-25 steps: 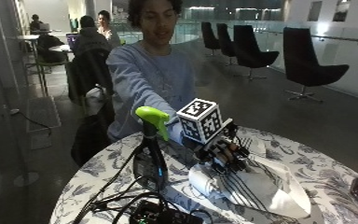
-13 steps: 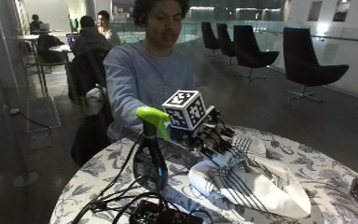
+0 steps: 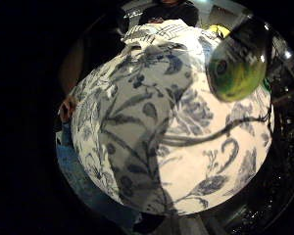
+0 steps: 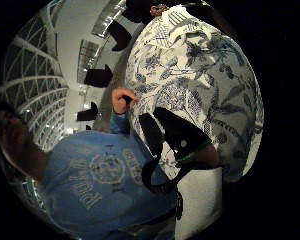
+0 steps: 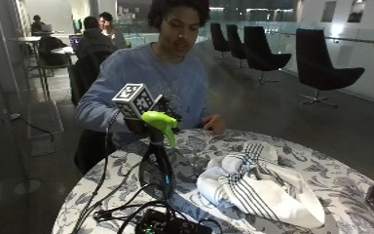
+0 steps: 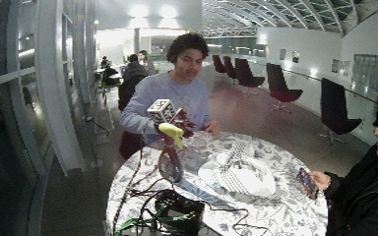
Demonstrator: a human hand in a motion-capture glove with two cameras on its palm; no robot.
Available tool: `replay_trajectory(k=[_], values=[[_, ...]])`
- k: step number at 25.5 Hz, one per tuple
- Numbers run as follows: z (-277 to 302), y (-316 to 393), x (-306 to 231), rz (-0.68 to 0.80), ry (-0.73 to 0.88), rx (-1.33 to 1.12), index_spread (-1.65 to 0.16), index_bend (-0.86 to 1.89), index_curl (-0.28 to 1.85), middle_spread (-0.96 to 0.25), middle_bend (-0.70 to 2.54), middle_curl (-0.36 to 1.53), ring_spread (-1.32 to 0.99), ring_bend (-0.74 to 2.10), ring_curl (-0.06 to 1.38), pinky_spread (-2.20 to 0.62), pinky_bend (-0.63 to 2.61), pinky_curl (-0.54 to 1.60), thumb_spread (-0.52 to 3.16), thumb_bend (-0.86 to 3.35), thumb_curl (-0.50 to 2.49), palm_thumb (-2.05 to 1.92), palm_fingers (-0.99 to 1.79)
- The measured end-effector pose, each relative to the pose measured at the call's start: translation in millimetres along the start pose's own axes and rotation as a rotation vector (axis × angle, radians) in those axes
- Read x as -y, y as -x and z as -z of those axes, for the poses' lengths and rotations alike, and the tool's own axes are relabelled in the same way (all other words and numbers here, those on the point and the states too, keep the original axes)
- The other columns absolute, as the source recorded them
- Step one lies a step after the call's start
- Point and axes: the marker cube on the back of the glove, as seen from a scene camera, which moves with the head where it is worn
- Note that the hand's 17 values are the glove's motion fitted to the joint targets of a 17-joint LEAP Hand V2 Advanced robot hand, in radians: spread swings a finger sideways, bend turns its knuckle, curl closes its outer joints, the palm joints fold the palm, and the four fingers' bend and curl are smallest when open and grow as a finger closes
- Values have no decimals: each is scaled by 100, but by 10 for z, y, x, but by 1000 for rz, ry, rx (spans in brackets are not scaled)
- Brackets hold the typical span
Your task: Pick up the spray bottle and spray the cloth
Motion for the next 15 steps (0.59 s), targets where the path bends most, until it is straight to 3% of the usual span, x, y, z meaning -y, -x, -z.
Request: replay_trajectory(k=[9,15], values=[[469,-444,-115,-14,-264,528,-40,13,25,1,27,31,4,31,25,21,28,29,113,8,25,56,56],[587,-702,-254,-112,-322,589,-39,12,25,-1,27,33,2,35,28,20,28,30,113,6,26,59,59]])
